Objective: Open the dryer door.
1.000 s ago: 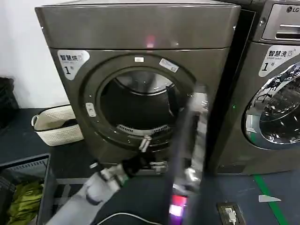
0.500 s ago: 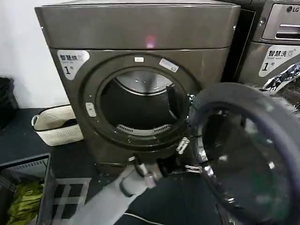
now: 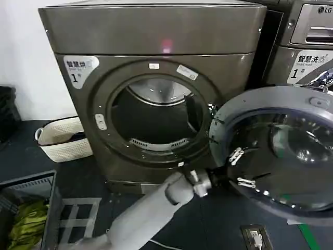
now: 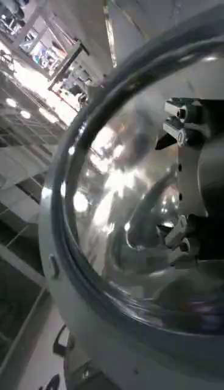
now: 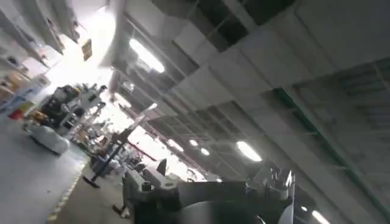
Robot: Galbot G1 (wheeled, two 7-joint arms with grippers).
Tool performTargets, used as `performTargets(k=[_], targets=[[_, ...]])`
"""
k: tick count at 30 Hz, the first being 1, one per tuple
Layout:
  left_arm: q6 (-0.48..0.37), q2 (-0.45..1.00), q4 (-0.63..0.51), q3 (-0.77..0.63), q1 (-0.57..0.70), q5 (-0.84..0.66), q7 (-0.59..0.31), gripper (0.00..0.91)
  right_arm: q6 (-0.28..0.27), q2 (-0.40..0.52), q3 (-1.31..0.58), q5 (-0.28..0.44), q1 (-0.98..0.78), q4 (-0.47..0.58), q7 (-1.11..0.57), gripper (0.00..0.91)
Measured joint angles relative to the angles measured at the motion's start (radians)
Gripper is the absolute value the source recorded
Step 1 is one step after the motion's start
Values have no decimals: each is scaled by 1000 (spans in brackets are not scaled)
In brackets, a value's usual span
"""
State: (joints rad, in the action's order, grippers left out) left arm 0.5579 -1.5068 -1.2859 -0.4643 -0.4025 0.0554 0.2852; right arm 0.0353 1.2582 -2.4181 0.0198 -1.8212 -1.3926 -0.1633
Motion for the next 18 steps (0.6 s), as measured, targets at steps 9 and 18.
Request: performTargets(k=[9, 18], targets=[[-17, 23, -4, -26, 20, 15, 18, 907, -24, -16, -19, -62, -16, 16, 9, 907], [113, 363, -225, -74, 83, 129, 41, 907, 47, -43, -6, -65, -12, 36, 59, 907]])
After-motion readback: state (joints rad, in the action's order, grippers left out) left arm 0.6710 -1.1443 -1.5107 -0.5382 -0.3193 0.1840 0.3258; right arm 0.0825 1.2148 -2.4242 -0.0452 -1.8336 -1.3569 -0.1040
